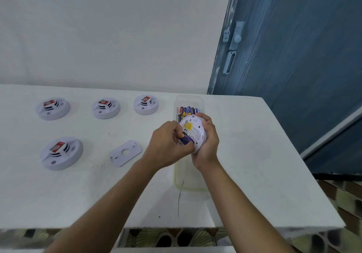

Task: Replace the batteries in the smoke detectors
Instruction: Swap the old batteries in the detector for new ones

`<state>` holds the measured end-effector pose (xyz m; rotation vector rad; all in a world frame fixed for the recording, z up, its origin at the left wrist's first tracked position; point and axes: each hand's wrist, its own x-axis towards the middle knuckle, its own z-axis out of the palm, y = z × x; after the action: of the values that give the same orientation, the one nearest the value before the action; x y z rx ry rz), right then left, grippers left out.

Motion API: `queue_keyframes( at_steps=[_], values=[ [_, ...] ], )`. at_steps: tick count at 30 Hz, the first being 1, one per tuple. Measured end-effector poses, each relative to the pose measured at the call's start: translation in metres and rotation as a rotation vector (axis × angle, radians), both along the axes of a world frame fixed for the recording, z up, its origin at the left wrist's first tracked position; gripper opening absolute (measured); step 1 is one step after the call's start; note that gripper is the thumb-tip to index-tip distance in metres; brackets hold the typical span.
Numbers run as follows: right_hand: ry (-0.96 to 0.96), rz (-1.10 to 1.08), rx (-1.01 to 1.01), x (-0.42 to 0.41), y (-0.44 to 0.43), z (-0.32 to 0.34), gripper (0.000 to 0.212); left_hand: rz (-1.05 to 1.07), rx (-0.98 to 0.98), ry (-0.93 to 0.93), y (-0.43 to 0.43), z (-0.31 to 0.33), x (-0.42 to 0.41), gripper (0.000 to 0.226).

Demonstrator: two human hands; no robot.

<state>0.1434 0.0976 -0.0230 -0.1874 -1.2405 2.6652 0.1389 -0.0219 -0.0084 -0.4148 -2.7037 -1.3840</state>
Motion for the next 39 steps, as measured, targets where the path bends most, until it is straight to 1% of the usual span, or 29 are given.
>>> queue_keyframes(
  at_steps=[3, 6, 8, 10, 11, 14, 17, 20, 21, 23, 26, 27, 28, 29, 30, 32, 34, 35, 38, 39],
  values=[
    [-0.011, -0.005, -0.030, 0.000, 0.002, 0.000, 0.028, 0.004, 0.052, -0.035, 0.002, -0.002, 0.002, 0.033],
    [-0.042, -0.007, -0.038, 0.000, 0.007, 0.000, 0.029, -0.028, 0.160, -0.081, 0.000, -0.003, -0.001, 0.034],
    [-0.079, -0.009, -0.040, 0.000, 0.011, 0.000, 0.030, -0.076, 0.195, -0.099, 0.000, -0.005, -0.003, 0.027],
    [-0.094, -0.028, -0.069, 0.002, 0.015, -0.003, 0.031, -0.126, 0.160, -0.092, 0.001, -0.008, -0.005, 0.020],
    [-0.093, -0.043, -0.079, 0.003, 0.018, -0.005, 0.031, -0.148, 0.112, -0.067, 0.002, -0.009, -0.006, 0.020],
    [-0.121, -0.068, -0.084, 0.007, 0.025, -0.009, 0.021, -0.210, -0.094, 0.098, 0.003, -0.015, -0.009, 0.024],
    [-0.189, -0.080, -0.089, 0.010, 0.032, -0.009, 0.023, -0.259, -0.178, 0.197, 0.006, -0.020, -0.010, 0.016],
    [-0.225, -0.141, -0.079, 0.008, 0.039, -0.009, 0.022, -0.234, -0.230, 0.190, 0.007, -0.026, -0.013, 0.012],
    [-0.232, -0.172, -0.080, 0.008, 0.042, -0.009, 0.025, -0.225, -0.262, 0.173, 0.008, -0.029, -0.014, 0.012],
    [-0.234, -0.216, -0.092, 0.006, 0.047, -0.011, 0.030, -0.210, -0.393, 0.168, 0.009, -0.037, -0.017, 0.013],
    [-0.223, -0.220, -0.132, 0.007, 0.054, -0.014, 0.021, -0.195, -0.672, 0.220, 0.013, -0.044, -0.019, 0.020],
    [-0.223, -0.217, -0.149, 0.008, 0.056, -0.014, 0.020, -0.185, -0.731, 0.220, 0.014, -0.045, -0.020, 0.024],
    [-0.220, -0.215, -0.167, 0.009, 0.057, -0.015, 0.020, -0.168, -0.749, 0.209, 0.015, -0.046, -0.022, 0.028],
    [-0.213, -0.212, -0.182, 0.009, 0.057, -0.015, 0.020, -0.142, -0.728, 0.191, 0.016, -0.045, -0.023, 0.031],
    [-0.209, -0.212, -0.187, 0.010, 0.057, -0.016, 0.020, -0.111, -0.664, 0.175, 0.017, -0.044, -0.024, 0.035],
    [-0.200, -0.215, -0.180, 0.011, 0.055, -0.016, 0.021, -0.076, -0.448, 0.173, 0.019, -0.037, -0.022, 0.041],
    [-0.185, -0.213, -0.178, 0.011, 0.052, -0.014, 0.025, -0.106, -0.227, 0.153, 0.023, -0.026, -0.017, 0.047],
    [-0.179, -0.207, -0.178, 0.010, 0.051, -0.014, 0.027, -0.133, -0.165, 0.128, 0.026, -0.020, -0.013, 0.051],
    [-0.143, -0.188, -0.153, 0.011, 0.049, -0.010, 0.023, -0.170, -0.105, 0.007, 0.032, -0.007, -0.002, 0.068],
    [-0.132, -0.180, -0.136, 0.011, 0.048, -0.009, 0.023, -0.171, -0.091, -0.035, 0.034, -0.004, 0.000, 0.071]
  ],
)
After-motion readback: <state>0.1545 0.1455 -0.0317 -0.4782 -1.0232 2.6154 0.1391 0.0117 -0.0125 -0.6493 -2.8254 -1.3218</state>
